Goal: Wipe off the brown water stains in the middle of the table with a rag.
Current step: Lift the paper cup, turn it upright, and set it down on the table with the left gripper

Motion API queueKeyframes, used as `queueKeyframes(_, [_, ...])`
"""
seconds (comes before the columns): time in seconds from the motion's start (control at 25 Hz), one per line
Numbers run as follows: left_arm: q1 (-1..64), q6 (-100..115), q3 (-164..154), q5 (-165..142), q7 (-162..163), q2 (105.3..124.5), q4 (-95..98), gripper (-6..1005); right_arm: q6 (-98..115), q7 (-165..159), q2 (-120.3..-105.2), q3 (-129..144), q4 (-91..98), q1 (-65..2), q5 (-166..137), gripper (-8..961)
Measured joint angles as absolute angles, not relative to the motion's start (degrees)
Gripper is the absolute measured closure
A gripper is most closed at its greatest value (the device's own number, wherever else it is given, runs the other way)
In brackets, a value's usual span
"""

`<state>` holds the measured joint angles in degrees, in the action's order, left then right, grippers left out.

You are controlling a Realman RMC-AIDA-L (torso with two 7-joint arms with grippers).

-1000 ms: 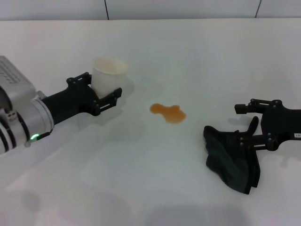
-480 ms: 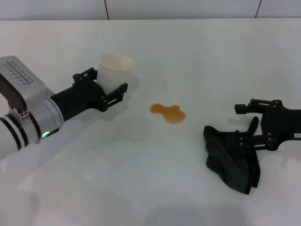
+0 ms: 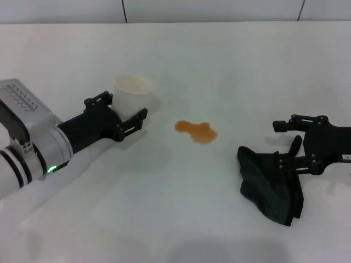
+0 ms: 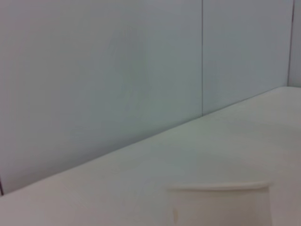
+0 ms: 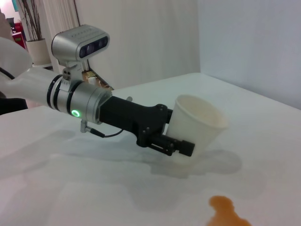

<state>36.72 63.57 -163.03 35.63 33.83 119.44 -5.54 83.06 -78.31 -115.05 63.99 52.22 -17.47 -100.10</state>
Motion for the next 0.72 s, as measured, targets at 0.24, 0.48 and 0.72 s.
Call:
queueKeyframes(0.24, [35.8,63.5,-163.0,35.6,34.0,119.44,-5.5,310,83.1,-78.2,-115.05,64.0,52.2,-17.6,-100.1,83])
queueKeyframes(0.48, [35.6,62.9,-163.0,35.1,34.0,119.44,-5.5,310,83.1,-78.2,-115.05,64.0,52.2,-17.6,-100.1,83])
queueKeyframes(0.72, [35.5,61.7,-163.0,34.1,34.1,119.44,-5.5,310,83.1,-78.2,-115.05,64.0,52.3,-17.6,-100.1,83])
